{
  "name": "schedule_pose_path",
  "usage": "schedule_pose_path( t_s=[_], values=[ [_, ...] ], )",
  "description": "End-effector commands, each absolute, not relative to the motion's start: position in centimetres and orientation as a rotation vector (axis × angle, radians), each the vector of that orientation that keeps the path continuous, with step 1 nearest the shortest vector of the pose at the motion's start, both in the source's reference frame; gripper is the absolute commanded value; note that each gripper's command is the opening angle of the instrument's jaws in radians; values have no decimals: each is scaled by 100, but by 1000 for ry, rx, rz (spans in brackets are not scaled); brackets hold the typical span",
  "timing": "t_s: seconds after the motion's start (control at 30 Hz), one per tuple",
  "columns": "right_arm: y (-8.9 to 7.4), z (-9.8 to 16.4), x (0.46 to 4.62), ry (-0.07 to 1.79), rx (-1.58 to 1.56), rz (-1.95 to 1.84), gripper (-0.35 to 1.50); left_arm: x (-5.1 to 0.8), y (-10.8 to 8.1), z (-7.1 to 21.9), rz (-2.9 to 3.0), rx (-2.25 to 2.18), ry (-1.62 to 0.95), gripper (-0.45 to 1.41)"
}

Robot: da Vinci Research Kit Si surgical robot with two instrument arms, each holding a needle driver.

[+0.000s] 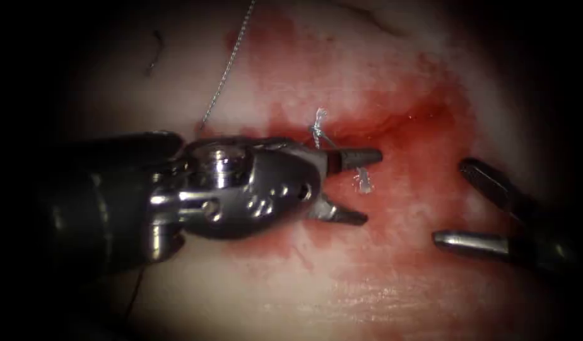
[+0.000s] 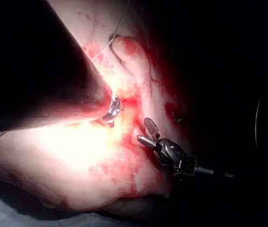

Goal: Wound Closure

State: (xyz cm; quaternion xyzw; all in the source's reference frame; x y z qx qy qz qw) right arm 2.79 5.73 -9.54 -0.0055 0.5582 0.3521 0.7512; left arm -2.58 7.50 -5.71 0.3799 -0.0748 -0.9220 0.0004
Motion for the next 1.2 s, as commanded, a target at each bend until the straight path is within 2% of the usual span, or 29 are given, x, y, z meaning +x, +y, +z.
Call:
schedule_pose_path(
  t_s=[0.03,0.1,0.13,0.17,0.2,0.43,0.57,0.83,1.03,1.2],
  values=[
    [570,-948,287,1223,-11,769,135,-265,753,-566,-2896,1193,-241,64],
    [570,-948,287,1223,-12,769,135,-266,752,-565,-2901,1185,-248,57],
    [570,-948,287,1223,-12,769,135,-265,752,-564,-2917,1161,-257,28],
    [570,-948,287,1222,-8,767,135,-264,753,-563,-2934,1137,-270,-16],
    [570,-948,287,1222,-8,766,135,-263,754,-562,-2944,1124,-277,-33],
    [571,-947,290,1221,-10,769,133,-249,761,-564,-3179,1253,-163,-35],
    [577,-943,296,1233,-3,762,131,-238,764,-572,-3174,1323,-189,-35],
    [601,-917,331,1294,-15,533,131,-214,775,-580,-3169,1566,-57,-35],
    [611,-892,378,1324,6,377,130,-200,778,-575,-3107,1897,152,-35],
    [613,-885,389,1306,-22,359,128,-196,782,-572,-3073,2074,289,-35]
  ],
)
